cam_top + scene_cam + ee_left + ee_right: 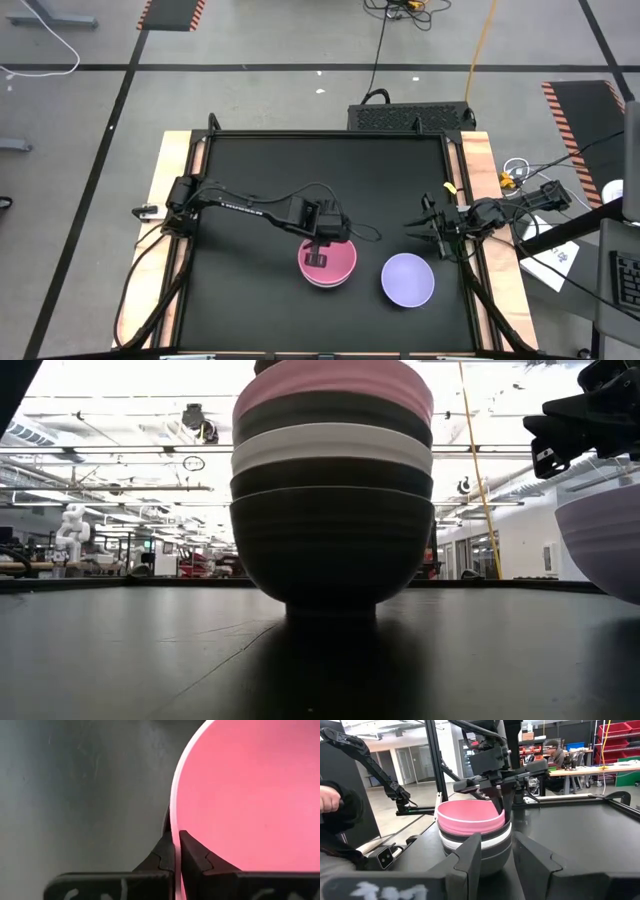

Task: Nest bowls inside each other
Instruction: Stack the pink bowl on top of the stacked black bowl

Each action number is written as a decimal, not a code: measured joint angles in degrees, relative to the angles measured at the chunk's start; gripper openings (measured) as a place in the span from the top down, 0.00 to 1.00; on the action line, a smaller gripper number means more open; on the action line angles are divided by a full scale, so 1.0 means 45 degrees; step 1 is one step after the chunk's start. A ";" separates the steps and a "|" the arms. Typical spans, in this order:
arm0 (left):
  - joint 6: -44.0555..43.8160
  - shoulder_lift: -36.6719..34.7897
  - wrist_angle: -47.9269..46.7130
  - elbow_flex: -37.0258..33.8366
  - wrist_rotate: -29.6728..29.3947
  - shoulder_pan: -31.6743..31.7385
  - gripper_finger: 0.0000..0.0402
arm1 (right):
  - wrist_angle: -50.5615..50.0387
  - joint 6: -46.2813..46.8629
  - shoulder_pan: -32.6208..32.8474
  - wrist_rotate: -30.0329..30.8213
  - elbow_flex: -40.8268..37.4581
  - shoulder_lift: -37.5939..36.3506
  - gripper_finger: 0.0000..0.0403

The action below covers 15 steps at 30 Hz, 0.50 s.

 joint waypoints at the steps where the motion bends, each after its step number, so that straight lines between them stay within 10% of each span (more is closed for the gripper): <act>1: -0.0027 -0.0004 -0.0114 0.0004 -0.0033 0.0000 0.99 | 0.0000 0.0000 -0.0001 0.0000 0.0000 0.0000 0.74; 15: -0.0156 -0.0019 -0.1176 0.0014 -0.1453 0.0020 0.99 | 0.0000 -0.0049 0.0004 0.0005 0.0000 0.0000 0.74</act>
